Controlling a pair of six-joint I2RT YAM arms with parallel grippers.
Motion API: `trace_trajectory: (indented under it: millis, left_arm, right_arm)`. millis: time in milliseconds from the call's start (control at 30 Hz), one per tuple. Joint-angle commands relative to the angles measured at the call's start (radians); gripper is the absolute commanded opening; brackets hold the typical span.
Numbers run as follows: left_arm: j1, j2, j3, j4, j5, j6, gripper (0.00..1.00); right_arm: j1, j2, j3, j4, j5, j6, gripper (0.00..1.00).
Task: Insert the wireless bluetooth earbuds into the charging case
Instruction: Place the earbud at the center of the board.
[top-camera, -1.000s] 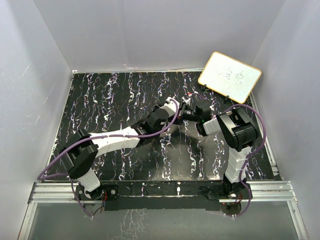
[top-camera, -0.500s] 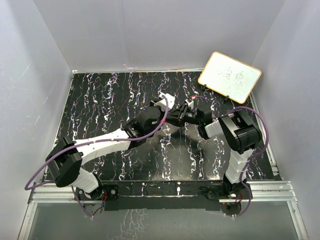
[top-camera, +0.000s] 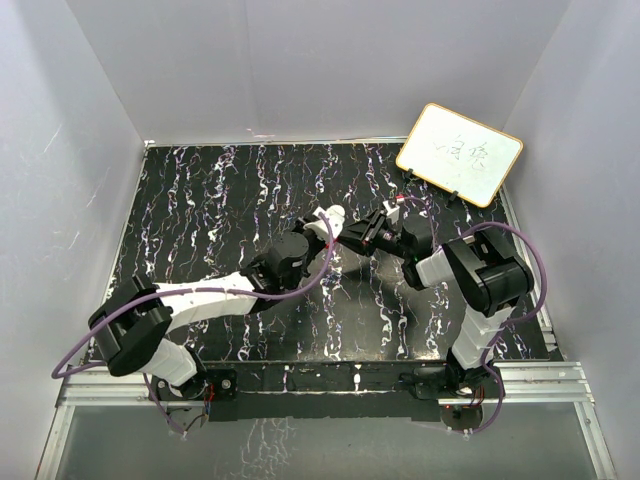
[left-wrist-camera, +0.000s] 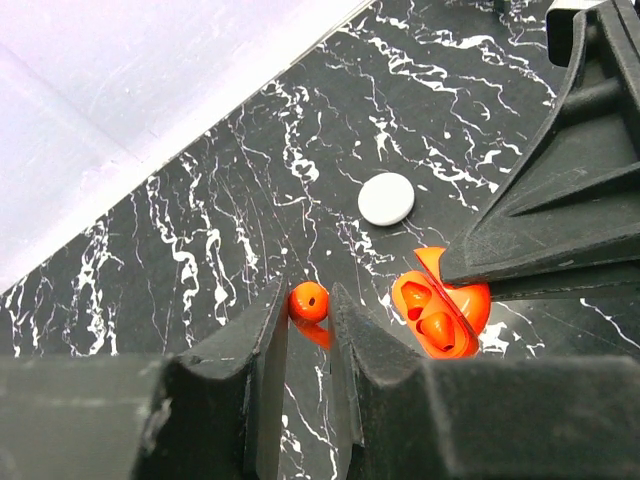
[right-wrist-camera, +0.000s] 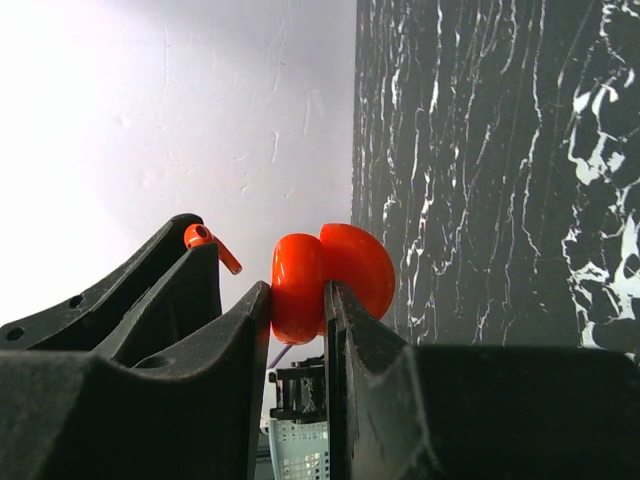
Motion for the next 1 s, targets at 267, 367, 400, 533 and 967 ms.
trace_trajectory:
  millis: [267,367,400,533,967]
  left_arm:
    - [-0.005,0.006,-0.072,0.350,0.055,0.136,0.00]
    - [-0.006,0.041,-0.072,0.396,0.063,0.183,0.00]
    - [-0.006,0.052,-0.073,0.418,0.063,0.197,0.00]
    - [-0.006,0.085,-0.083,0.492,0.067,0.242,0.00]
    - [-0.006,0.104,-0.165,0.667,0.111,0.266,0.00]
  right_arm:
    - [0.026,0.085,-0.055,0.383,0.100,0.078,0.00]
    - [0.036,0.116,-0.046,0.429,0.107,0.090,0.00]
    - [0.039,0.123,-0.044,0.439,0.107,0.092,0.00]
    - [0.047,0.150,-0.029,0.462,0.113,0.094,0.00]
    - [0.066,0.150,0.006,0.460,0.133,0.079,0.00]
